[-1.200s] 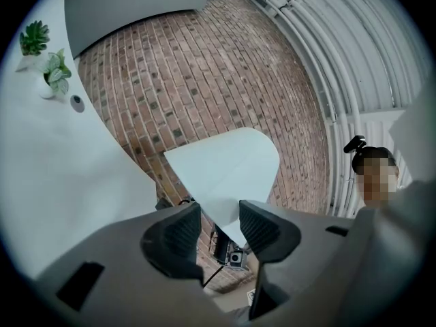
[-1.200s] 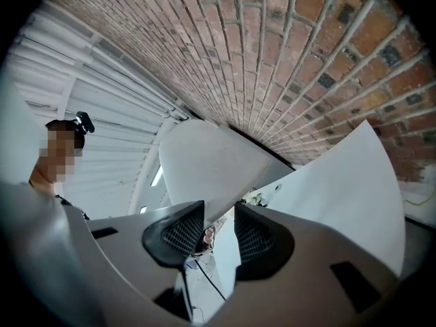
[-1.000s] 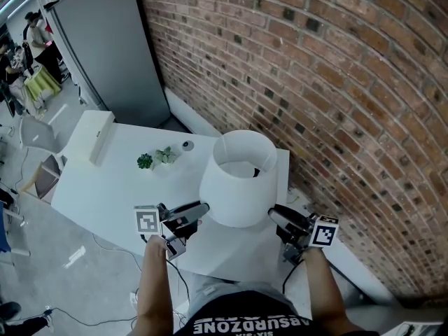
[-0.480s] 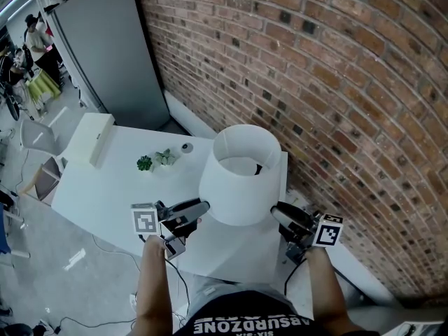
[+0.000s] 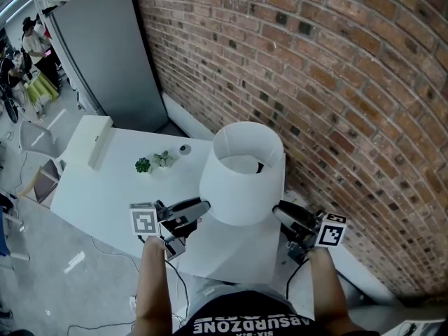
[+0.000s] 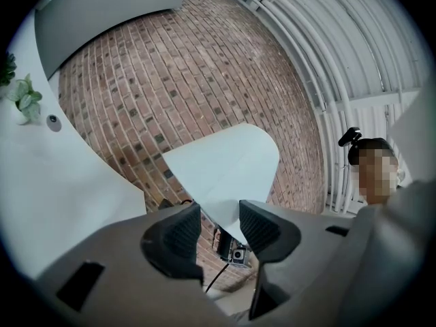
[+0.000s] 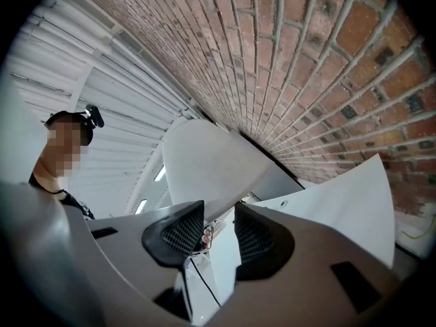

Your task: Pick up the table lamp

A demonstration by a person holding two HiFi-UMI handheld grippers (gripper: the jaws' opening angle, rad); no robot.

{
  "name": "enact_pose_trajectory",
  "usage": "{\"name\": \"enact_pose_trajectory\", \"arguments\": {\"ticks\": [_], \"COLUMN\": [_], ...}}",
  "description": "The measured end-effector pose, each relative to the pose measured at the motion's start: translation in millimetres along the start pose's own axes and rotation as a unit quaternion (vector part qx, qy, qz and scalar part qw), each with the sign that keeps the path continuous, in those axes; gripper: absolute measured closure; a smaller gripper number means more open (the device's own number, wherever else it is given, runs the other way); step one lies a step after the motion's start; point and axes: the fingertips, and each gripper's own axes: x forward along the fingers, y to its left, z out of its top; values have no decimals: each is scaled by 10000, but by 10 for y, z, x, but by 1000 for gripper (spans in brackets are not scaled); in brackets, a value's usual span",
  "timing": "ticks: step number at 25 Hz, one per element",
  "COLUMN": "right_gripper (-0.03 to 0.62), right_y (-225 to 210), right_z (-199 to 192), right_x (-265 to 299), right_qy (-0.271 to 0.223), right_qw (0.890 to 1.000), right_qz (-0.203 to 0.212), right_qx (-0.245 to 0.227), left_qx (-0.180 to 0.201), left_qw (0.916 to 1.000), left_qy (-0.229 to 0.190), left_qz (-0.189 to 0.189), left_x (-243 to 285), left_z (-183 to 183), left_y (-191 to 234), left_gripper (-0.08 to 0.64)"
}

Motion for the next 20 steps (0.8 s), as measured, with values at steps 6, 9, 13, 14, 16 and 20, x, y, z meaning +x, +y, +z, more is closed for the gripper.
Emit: {"name": "enact_pose_trajectory", "arguments": {"ticks": [6, 9, 13, 14, 16, 20], "right_gripper": [454, 454, 454, 454, 454, 451], "right_y": [76, 114, 176, 190, 215, 249], "right_z": [77, 134, 196, 211, 243, 282], "right_x": [-3, 6, 4, 3, 4, 1], "right_qy": [-16, -59, -83, -87, -93, -53], "right_qw": [9999, 9997, 9994, 9993, 9991, 9987], "right_qz": [58, 110, 166, 179, 196, 201], "right_qx": [-160, -191, -280, -314, -374, -473], "left_qx": [139, 219, 339, 363, 370, 468], "left_qw": [9999, 9996, 9992, 9991, 9991, 9987], "left_qy": [-19, -52, -59, -59, -72, -76], "left_qz": [-97, -142, -209, -211, -201, -168], "left_x": [33, 54, 72, 74, 78, 83], "left_z": [47, 101, 143, 149, 158, 177], "left_y": [-116, -178, -264, -277, -297, -325], "left_gripper": [382, 382, 382, 382, 382, 382]}}
